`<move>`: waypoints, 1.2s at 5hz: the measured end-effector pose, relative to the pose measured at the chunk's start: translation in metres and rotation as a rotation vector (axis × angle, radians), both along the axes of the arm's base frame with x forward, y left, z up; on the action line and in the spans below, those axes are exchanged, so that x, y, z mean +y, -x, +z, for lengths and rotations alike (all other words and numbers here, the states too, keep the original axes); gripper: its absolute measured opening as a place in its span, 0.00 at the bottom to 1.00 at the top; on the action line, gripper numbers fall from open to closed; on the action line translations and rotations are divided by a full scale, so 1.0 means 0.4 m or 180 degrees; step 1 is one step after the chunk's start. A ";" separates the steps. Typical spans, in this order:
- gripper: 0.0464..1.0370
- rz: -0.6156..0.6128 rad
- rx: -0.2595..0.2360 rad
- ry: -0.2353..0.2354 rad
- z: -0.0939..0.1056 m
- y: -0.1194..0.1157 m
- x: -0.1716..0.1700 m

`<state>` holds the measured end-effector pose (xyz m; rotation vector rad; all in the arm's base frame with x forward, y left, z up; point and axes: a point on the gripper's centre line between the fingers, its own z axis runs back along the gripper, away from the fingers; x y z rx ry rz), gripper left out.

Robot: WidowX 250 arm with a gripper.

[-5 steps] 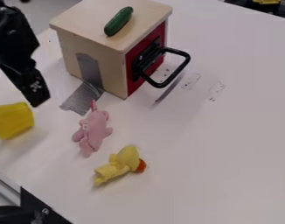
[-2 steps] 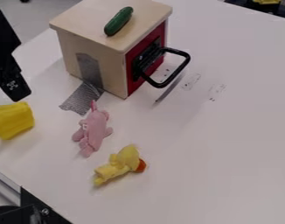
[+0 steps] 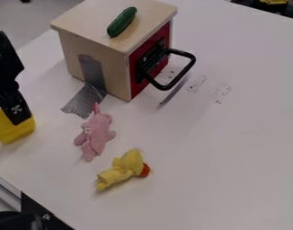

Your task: Mover el objeto amarillo de la izquierda hacia el frente de la caja

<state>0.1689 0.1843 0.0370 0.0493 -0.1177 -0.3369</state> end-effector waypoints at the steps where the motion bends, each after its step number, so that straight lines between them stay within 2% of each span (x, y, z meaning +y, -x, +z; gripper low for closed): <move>1: 0.96 0.0020 0.0229 -0.0035 -0.043 0.000 -0.004; 2: 0.96 0.0068 0.0431 -0.0159 -0.056 -0.001 -0.007; 3: 0.93 0.0068 0.0506 -0.0252 -0.056 -0.003 -0.006; 4: 0.73 0.0086 0.0456 -0.0168 -0.051 -0.006 -0.018; 5: 0.73 0.0183 0.0382 -0.0121 -0.021 0.002 -0.037; 6: 0.73 0.0485 0.0376 0.0142 0.012 0.009 -0.076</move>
